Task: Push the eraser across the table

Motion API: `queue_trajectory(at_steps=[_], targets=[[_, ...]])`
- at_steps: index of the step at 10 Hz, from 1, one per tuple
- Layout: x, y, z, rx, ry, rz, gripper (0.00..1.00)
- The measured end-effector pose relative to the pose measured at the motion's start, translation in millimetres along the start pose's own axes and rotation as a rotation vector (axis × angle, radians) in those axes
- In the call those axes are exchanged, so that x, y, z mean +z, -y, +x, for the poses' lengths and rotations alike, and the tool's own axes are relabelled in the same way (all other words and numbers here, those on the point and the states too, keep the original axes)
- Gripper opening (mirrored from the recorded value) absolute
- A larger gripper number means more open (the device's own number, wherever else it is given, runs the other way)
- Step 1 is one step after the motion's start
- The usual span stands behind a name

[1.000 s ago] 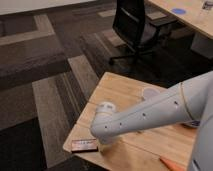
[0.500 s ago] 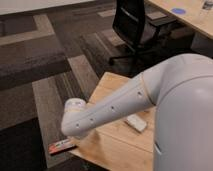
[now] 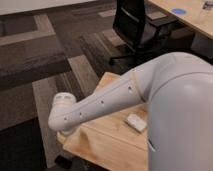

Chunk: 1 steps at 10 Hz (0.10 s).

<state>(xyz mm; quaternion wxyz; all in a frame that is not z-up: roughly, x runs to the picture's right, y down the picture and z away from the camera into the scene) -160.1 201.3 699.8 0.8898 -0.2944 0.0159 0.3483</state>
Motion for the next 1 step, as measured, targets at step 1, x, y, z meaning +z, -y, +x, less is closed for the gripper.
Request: queue_trajectory(at_steps=[1], targets=[[-1.7,0.6,1.3,0.013,0.008,-0.022,0.65]])
